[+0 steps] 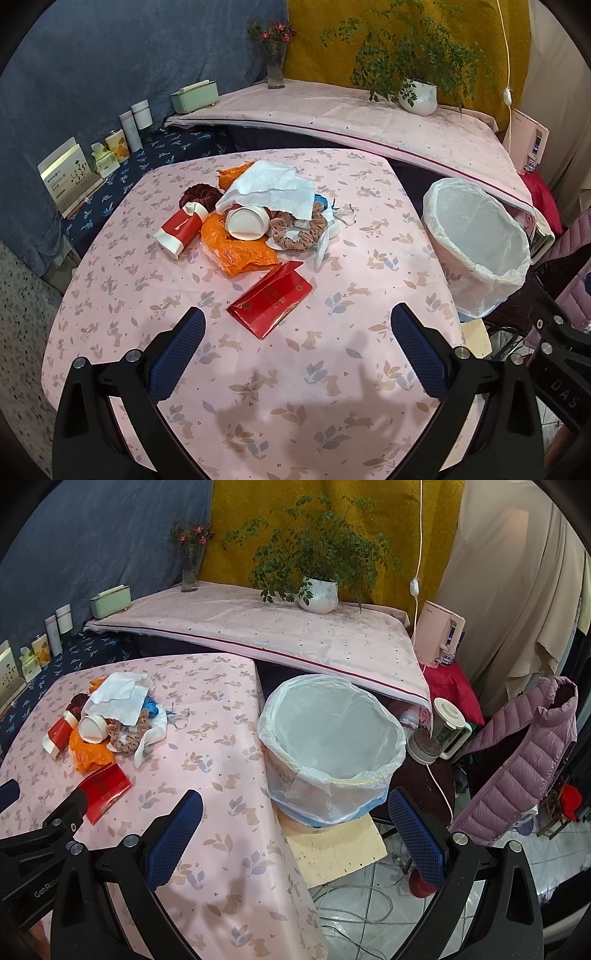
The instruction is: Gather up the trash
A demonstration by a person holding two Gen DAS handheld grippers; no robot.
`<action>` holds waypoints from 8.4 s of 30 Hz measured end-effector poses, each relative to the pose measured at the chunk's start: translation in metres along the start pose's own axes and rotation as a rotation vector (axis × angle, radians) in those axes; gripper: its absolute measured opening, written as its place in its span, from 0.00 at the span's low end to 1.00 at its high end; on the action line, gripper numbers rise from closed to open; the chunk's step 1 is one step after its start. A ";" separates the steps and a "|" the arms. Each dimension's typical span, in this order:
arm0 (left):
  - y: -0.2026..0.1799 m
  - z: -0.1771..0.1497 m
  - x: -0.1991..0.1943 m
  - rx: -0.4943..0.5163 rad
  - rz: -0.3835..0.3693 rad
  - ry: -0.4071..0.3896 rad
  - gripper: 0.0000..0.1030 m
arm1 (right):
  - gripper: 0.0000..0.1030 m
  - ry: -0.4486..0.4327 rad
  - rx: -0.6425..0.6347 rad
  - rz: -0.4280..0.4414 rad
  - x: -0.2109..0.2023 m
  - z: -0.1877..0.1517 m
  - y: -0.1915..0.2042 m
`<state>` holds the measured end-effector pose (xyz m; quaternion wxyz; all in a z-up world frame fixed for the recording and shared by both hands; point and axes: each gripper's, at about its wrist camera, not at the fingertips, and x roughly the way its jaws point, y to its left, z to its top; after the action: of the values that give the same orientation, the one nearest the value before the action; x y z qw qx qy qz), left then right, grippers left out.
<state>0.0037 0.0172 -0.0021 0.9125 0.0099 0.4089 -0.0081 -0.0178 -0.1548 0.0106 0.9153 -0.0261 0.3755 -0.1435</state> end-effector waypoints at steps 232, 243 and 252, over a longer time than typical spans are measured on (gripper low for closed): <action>0.185 0.046 0.170 -0.357 -0.097 0.094 0.39 | 0.46 0.149 -0.075 0.357 0.158 0.060 0.187; 0.177 0.053 0.170 -0.332 -0.128 0.091 0.08 | 0.34 0.185 -0.100 0.343 0.181 0.064 0.202; 0.166 0.065 0.152 -0.301 -0.122 0.054 0.06 | 0.09 0.190 -0.087 0.375 0.184 0.069 0.199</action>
<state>0.1570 0.1807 -0.0709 0.8902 -0.1514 0.4296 -0.0021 0.2035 -0.0210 -0.0959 0.8844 0.0184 0.4642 0.0439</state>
